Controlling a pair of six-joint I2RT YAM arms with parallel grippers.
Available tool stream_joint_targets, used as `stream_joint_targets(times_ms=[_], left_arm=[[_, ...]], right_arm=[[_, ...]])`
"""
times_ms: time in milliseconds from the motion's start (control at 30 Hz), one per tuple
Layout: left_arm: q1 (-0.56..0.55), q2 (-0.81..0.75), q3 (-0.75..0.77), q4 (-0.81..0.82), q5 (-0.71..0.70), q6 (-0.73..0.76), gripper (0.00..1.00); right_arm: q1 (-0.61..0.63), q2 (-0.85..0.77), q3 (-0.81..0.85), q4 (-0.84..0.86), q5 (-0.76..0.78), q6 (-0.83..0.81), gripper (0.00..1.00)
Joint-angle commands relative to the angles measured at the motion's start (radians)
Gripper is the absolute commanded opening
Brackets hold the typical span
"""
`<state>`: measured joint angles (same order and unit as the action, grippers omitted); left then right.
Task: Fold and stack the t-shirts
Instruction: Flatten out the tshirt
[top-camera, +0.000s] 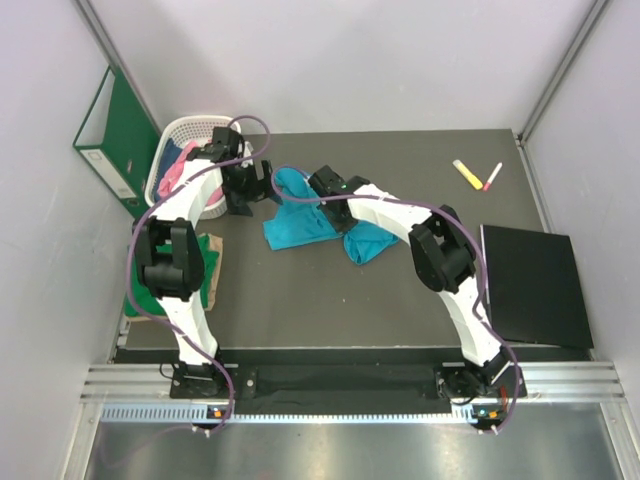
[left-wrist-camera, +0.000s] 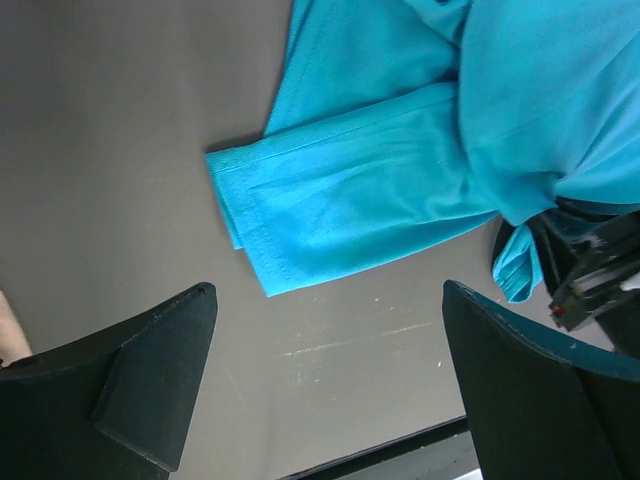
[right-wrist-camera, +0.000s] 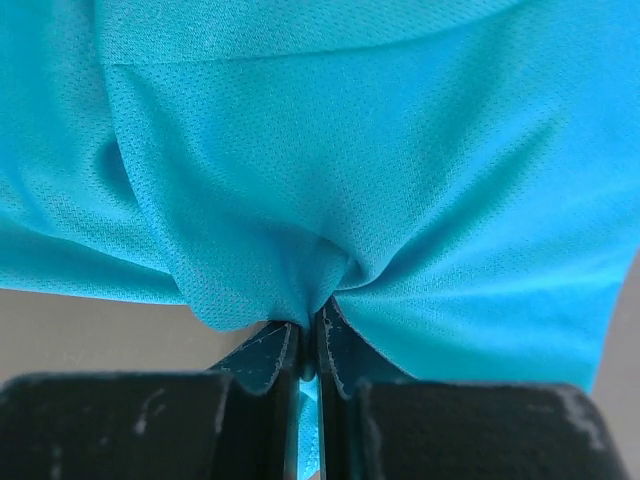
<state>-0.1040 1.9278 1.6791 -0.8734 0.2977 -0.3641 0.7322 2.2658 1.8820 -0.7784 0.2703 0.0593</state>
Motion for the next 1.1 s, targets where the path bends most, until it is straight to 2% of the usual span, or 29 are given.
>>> stream_joint_targets(times_ms=[0,33,133,167,233,333,967,1067], left_arm=[[0.016,0.003,0.018,-0.019,0.018,0.025,0.99],[0.017,0.005,0.014,-0.018,0.023,0.022,0.99],[0.017,0.007,-0.010,0.005,0.047,0.007,0.99],[0.017,0.007,-0.016,0.014,0.050,0.005,0.99],[0.017,0.003,-0.024,0.019,0.057,0.005,0.99],[0.017,0.007,-0.024,0.013,0.052,0.013,0.99],[0.017,0.008,-0.062,0.001,0.034,0.036,0.99],[0.017,0.004,-0.071,0.002,0.032,0.036,0.99]], right_arm=[[0.015,-0.069,0.049,0.018,0.060,0.028,0.02],[0.015,-0.093,0.042,0.018,0.055,0.027,0.03],[0.015,-0.107,0.020,0.016,0.038,-0.001,0.16],[0.013,-0.107,0.016,0.013,0.035,-0.012,0.34],[0.015,-0.104,0.011,0.010,0.018,-0.019,0.43],[0.016,-0.111,0.012,0.011,-0.005,-0.024,0.49],[0.016,-0.071,0.078,0.044,-0.063,-0.023,0.49],[0.015,-0.029,0.106,0.030,-0.046,-0.007,0.46]])
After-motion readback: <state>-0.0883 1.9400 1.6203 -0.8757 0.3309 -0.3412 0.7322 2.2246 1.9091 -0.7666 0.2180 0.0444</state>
